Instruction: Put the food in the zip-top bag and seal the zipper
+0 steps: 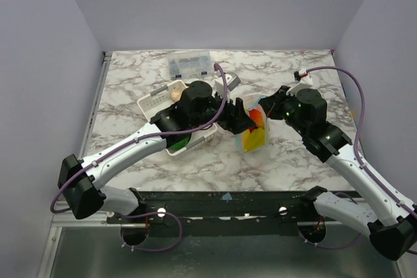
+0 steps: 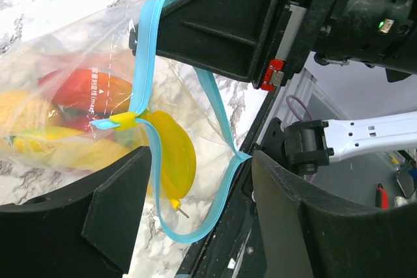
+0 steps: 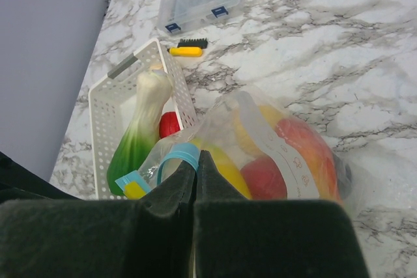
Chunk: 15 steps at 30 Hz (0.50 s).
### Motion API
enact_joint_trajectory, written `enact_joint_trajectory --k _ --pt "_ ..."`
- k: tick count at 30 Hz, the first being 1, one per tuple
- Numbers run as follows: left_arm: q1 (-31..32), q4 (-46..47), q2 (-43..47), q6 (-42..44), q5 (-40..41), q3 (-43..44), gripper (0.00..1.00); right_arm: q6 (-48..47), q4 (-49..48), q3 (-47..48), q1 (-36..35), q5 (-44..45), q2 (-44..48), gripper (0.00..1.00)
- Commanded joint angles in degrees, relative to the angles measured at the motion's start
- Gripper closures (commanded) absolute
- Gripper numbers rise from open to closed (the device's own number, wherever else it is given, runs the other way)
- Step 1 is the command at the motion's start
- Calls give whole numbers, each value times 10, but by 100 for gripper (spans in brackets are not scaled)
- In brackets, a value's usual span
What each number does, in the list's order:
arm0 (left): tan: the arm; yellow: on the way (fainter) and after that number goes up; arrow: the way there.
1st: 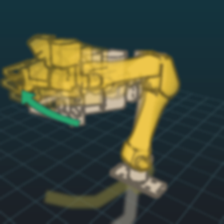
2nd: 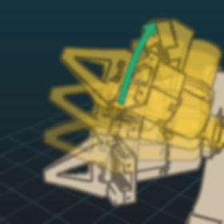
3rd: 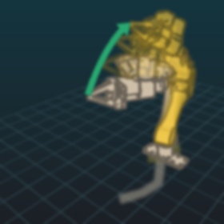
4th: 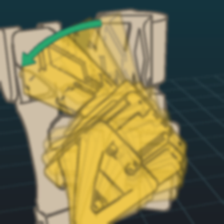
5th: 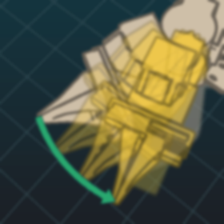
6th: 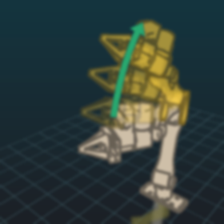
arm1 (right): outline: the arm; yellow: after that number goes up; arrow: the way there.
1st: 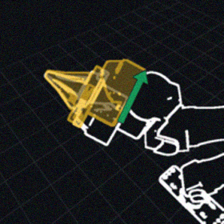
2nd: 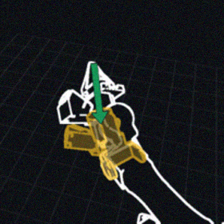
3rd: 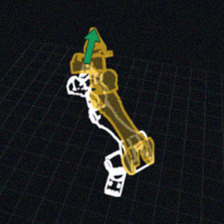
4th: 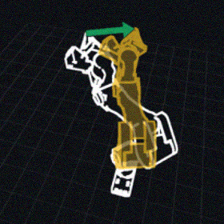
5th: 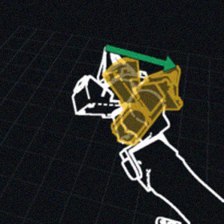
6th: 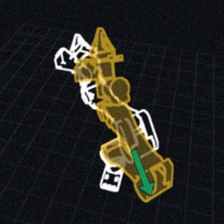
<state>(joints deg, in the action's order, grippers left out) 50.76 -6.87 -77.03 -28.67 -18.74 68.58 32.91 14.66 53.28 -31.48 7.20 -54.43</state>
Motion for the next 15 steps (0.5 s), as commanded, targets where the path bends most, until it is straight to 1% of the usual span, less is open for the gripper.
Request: enact_joint_trajectory --k 1,5,9,12,14,15 --pt "3 -31 29 15 12 -20 36 -7 -17 7 2 1 11 99" --pt "3 -24 32 -3 -13 -62 36 -6 -18 3 1 2 15 99" --pt "5 -8 30 -12 -12 -100 36 -5 -18 0 1 2 18 99" --pt "6 -25 2 -11 -15 -91 38 -4 -18 0 1 2 19 99" --pt "6 -31 -16 -11 -30 -81 41 -4 -17 0 1 2 19 99" --pt "7 -30 -21 -12 -38 -76 44 -3 -16 1 1 2 20 99"
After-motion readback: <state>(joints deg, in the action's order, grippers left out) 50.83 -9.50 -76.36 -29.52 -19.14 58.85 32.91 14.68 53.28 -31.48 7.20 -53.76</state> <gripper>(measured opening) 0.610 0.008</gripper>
